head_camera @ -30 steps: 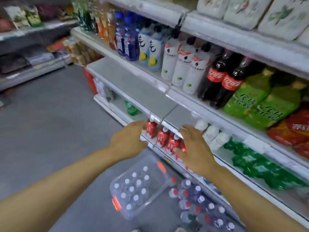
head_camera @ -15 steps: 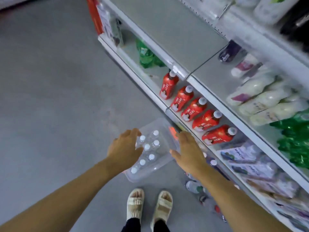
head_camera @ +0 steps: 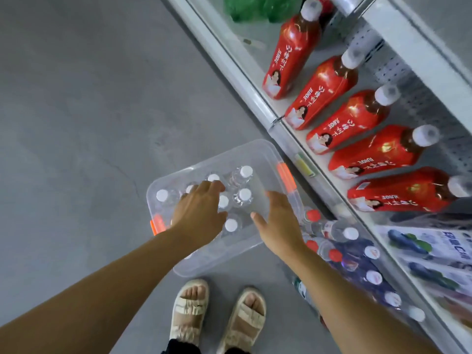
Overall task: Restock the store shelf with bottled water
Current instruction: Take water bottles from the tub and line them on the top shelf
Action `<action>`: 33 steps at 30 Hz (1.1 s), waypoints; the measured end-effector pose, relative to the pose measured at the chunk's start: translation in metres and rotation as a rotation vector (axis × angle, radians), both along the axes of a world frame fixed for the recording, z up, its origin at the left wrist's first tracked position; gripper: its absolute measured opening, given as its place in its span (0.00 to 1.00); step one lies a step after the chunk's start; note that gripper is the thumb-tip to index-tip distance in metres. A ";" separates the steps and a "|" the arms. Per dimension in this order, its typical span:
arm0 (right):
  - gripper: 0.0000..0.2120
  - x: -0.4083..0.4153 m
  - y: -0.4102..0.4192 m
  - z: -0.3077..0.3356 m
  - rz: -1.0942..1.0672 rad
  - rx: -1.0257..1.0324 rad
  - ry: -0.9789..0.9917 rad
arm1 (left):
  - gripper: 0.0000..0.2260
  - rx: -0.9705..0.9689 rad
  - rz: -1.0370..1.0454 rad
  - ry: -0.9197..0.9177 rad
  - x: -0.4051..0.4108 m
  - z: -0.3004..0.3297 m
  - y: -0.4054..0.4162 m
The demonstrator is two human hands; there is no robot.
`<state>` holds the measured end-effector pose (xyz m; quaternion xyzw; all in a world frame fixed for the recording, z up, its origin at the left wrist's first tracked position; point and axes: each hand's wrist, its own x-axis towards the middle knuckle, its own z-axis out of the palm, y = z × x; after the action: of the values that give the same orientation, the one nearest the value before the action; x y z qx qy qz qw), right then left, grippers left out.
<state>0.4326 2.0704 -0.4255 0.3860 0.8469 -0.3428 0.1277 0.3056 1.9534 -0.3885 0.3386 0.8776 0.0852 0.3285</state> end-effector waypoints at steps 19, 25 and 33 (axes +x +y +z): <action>0.14 -0.026 0.010 -0.155 -0.115 -0.040 0.274 | 0.22 0.101 -0.114 0.152 -0.005 -0.113 0.014; 0.12 0.001 0.033 -0.107 -0.225 -0.068 0.323 | 0.22 0.101 -0.125 0.121 -0.002 -0.079 0.018; 0.14 0.017 0.076 0.066 -0.197 -0.107 0.452 | 0.25 0.089 -0.155 -0.006 0.005 0.043 0.041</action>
<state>0.4495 2.1462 -0.3599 0.3728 0.7929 -0.4754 -0.0789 0.3109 1.9941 -0.3454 0.4196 0.8432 0.0992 0.3212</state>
